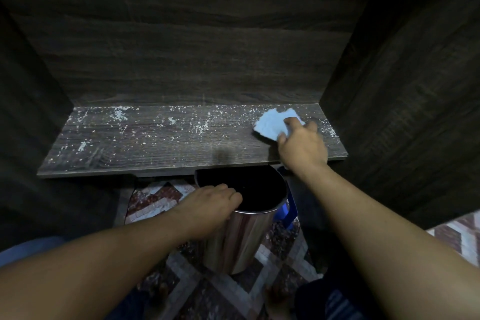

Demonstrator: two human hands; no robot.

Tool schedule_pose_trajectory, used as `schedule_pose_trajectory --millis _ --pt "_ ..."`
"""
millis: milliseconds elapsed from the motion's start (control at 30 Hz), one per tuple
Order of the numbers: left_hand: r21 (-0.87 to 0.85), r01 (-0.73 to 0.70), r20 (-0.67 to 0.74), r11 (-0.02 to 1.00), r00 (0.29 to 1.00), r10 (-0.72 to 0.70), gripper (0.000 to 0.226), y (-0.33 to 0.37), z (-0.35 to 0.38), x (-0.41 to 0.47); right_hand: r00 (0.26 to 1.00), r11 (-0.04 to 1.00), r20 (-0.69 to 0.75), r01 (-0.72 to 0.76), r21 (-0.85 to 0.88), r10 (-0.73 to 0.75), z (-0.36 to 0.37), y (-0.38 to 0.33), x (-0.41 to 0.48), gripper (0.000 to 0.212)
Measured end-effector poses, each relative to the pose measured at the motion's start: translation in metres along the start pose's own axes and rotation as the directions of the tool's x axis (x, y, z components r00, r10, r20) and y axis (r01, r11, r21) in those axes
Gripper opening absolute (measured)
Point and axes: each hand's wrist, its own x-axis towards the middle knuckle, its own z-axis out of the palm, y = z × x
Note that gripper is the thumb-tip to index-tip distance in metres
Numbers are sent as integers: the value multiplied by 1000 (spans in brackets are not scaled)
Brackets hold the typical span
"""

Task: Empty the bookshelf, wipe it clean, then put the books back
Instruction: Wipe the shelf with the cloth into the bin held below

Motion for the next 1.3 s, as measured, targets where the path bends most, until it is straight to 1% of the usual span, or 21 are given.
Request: schedule_pose_trajectory --millis 100,167,200,233,300,367,433,633,767,867,933,967,1000,1067,1133,1200,1267,1300 --pt "13 -15 3 1000 1000 15 40 -2 0 -3 988 985 -6 -154 -74 154 10 10 7 40" --pt "23 -16 11 1000 1000 16 43 -4 1 -5 976 972 57 -202 -122 210 17 15 11 42" --pt "22 -16 17 1000 1000 16 45 -4 3 -6 972 972 113 -189 -141 206 21 15 11 46" --pt "23 -15 21 1000 1000 15 46 -5 4 -7 970 977 171 -147 -155 173 24 15 10 52" --pt "37 -17 15 999 1000 16 46 -6 6 -7 966 985 255 9 -175 37 29 12 7 61" --pt "38 -22 6 999 1000 22 45 -7 6 -6 950 973 298 154 -172 -97 30 9 5 62" --pt "29 -25 -3 999 1000 25 44 -6 5 -6 931 958 321 237 -161 -177 30 5 4 61" --pt "26 -33 -18 999 999 33 46 -3 0 -4 876 917 378 374 -142 -299 33 -1 0 60" --pt "51 -27 17 998 1000 27 48 -2 -2 -2 843 902 426 413 -124 -328 29 -6 -4 59" --pt "43 -15 36 999 999 13 45 -1 -4 3 818 905 458 420 -65 -347 18 -11 -6 55" --pt "35 -9 54 999 999 8 40 4 -7 11 828 926 443 378 12 -344 8 -9 -5 52" --pt "23 -9 58 1000 998 8 34 7 -8 16 850 939 410 340 51 -331 4 -6 -4 52" --pt "22 7 71 1000 997 -9 28 9 -9 19 879 950 361 301 86 -311 0 -1 -2 52" --pt "26 22 100 999 995 -24 23 12 -9 26 936 966 243 230 120 -253 -3 14 6 55" --pt "25 16 54 1000 998 -18 24 14 -7 31 973 982 145 173 70 -182 -4 33 15 55" --pt "-9 34 59 999 998 -34 23 11 -3 35 996 997 59 73 -40 -71 -3 53 24 53" --pt "-28 26 47 999 999 -24 25 11 -1 38 999 991 -15 -53 -125 52 0 67 33 51" --pt "-30 10 31 999 999 -9 31 10 0 38 994 985 -59 -96 -144 88 4 71 37 51"
